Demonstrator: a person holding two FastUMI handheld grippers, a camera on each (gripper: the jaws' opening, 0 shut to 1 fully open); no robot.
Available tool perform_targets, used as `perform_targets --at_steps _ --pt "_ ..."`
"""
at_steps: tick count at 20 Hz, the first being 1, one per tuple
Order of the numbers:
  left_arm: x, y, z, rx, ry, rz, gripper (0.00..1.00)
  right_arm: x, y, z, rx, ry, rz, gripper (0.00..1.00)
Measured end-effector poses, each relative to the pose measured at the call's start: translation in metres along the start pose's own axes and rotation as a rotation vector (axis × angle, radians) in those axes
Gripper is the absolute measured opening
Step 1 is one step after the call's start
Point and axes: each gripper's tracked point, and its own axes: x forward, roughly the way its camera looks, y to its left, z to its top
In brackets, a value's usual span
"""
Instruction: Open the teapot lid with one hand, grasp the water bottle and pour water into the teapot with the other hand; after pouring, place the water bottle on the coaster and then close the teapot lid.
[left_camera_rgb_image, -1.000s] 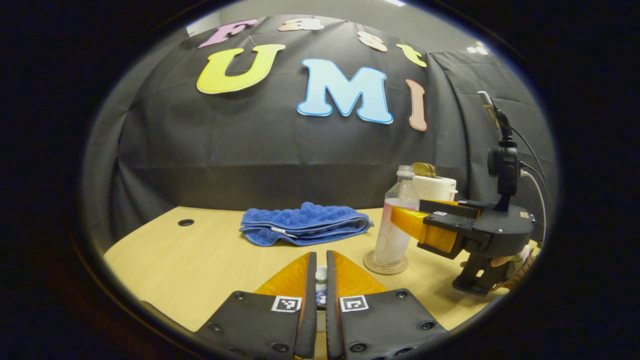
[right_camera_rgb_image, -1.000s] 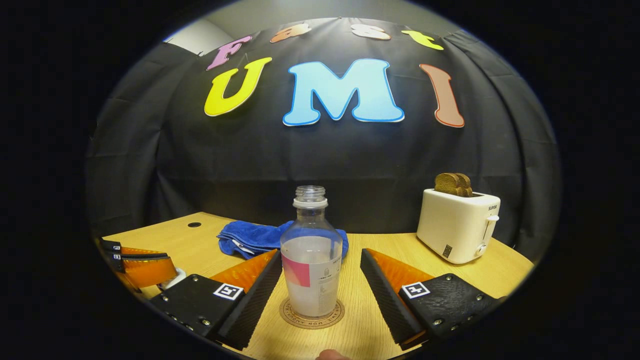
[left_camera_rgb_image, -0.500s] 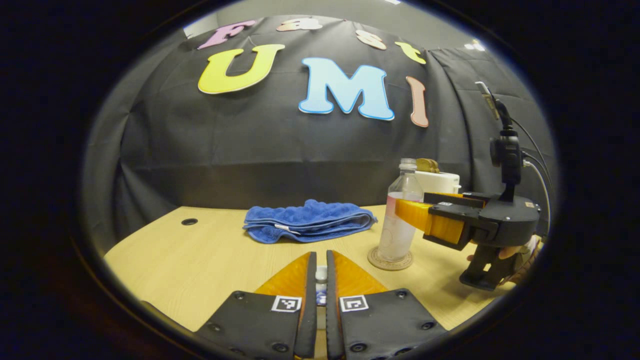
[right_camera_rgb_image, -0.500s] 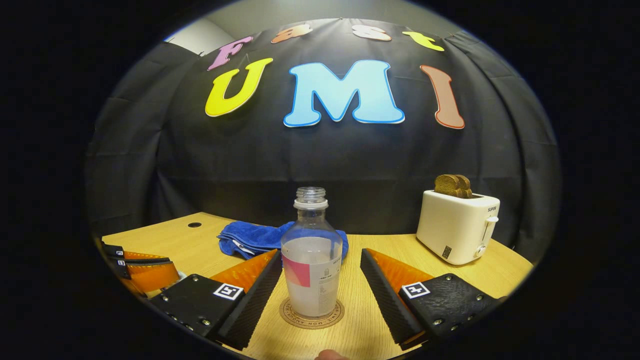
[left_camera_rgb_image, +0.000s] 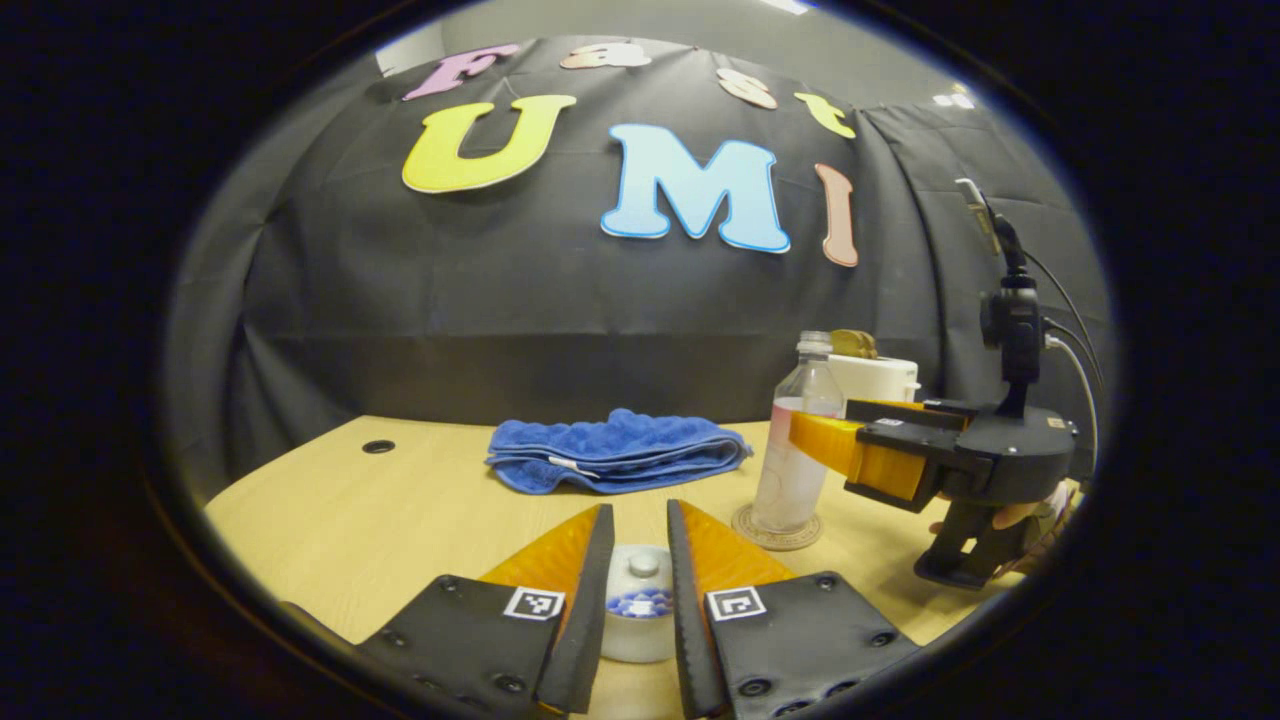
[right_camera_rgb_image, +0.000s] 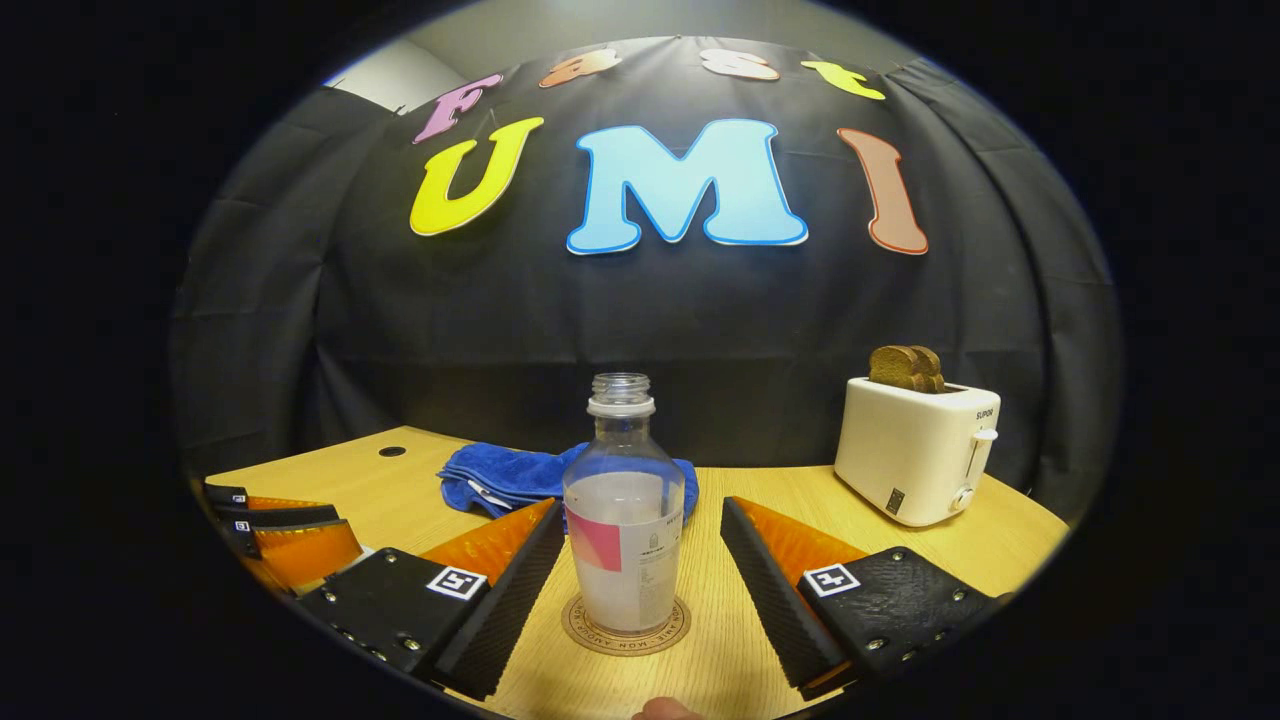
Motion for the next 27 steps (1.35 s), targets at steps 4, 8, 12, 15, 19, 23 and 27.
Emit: perform_targets --at_steps 4,8,12,15,19,23,27 --pt "-0.011 0.001 0.009 -0.009 -0.023 0.002 0.34 -0.01 0.0 -0.008 0.014 0.005 -0.002 0.99" --pt "-0.027 0.0 0.017 -0.02 -0.041 0.005 0.34 -0.037 0.0 -0.017 0.029 0.019 -0.01 1.0" --pt "-0.046 0.0 0.022 -0.01 -0.06 0.018 0.34 -0.075 0.002 -0.008 0.052 -0.009 -0.045 0.99" --pt "-0.062 -0.003 0.022 -0.013 -0.064 0.025 0.34 -0.102 0.007 0.003 0.077 -0.037 -0.061 0.99" --pt "-0.086 -0.005 0.023 -0.021 -0.076 0.036 0.41 -0.136 0.015 0.019 0.047 -0.088 -0.092 0.99" --pt "-0.106 -0.009 0.025 -0.032 -0.098 0.05 0.39 -0.161 0.026 0.023 0.017 -0.122 -0.106 0.99" --pt "-0.118 -0.015 0.023 -0.03 -0.112 0.059 0.38 -0.17 0.033 0.012 -0.011 -0.118 -0.107 0.99"
